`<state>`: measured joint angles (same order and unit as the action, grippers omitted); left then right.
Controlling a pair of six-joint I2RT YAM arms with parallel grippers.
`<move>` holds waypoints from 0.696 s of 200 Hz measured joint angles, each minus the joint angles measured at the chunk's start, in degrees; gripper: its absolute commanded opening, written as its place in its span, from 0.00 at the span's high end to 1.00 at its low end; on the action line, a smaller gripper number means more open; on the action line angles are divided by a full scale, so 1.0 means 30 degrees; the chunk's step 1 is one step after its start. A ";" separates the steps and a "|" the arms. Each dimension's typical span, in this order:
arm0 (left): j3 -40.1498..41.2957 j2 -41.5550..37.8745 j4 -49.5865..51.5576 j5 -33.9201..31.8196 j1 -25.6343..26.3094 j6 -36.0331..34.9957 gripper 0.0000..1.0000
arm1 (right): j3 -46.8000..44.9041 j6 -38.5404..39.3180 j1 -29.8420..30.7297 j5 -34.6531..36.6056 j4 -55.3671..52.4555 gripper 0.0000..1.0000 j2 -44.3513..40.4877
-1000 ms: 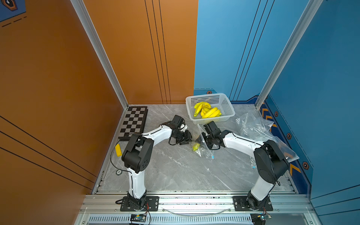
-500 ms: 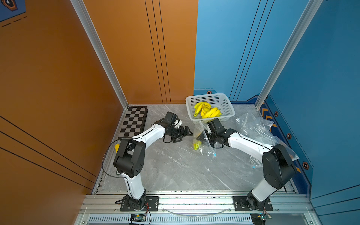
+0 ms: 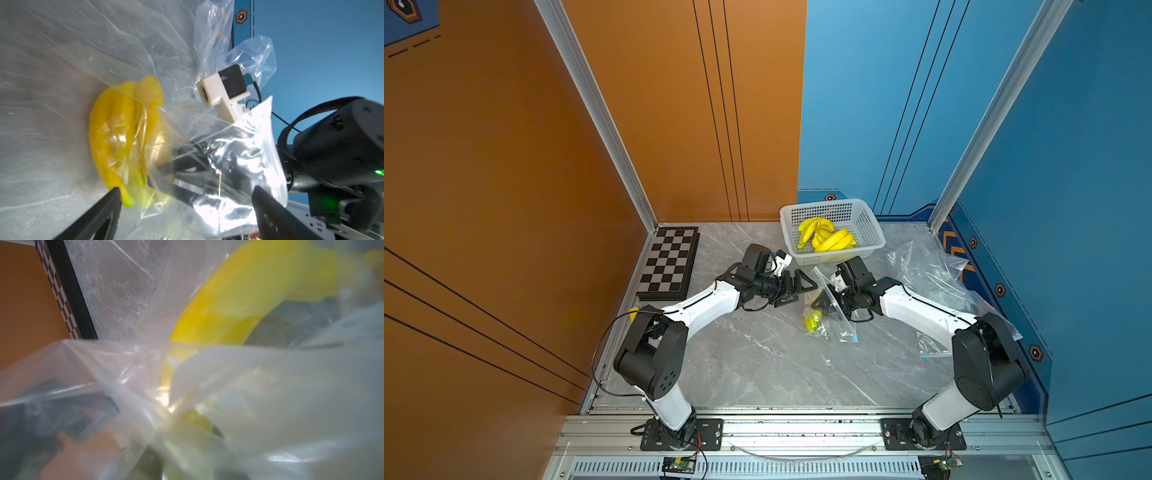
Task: Open the zip-top bag and take out the banana
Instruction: Pick up the banana from the zipper food storage bag.
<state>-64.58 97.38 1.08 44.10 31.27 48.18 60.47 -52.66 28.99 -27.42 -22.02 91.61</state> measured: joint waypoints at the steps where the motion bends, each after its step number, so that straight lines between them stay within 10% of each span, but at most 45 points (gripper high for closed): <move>1: 0.0000 0.0022 -0.0015 0.0015 0.0036 0.0044 0.02 | -0.0007 0.0007 0.0000 0.0022 -0.0022 0.62 0.0000; 36: -0.0124 0.0794 -0.0517 0.0036 0.0386 0.0248 0.07 | -0.0488 0.0138 -0.0146 0.0036 -0.0481 0.59 -0.0007; 56: -0.0393 0.0976 -0.0131 -0.0044 0.0379 -0.0175 0.53 | -0.0612 0.0146 -0.0146 -0.0029 -0.0466 0.57 -0.0029; 122: -0.2069 0.1020 0.2237 -0.0903 0.0459 -0.1865 0.61 | -0.1013 0.0474 -0.0415 -0.0372 -0.0335 0.52 -0.0153; 130: -0.2288 0.1020 0.2696 -0.1035 0.0466 -0.2033 0.95 | -0.1115 0.0488 -0.0459 -0.0372 -0.0299 0.52 -0.0182; 139: -0.2652 0.1107 0.3228 -0.1042 0.0474 -0.2251 1.00 | -0.1209 0.0488 -0.0510 -0.0379 -0.0233 0.51 -0.0197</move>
<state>-72.53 100.71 10.76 40.97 32.69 41.43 56.84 -51.20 27.46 -28.56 -22.72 91.02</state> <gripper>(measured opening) 0.199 0.485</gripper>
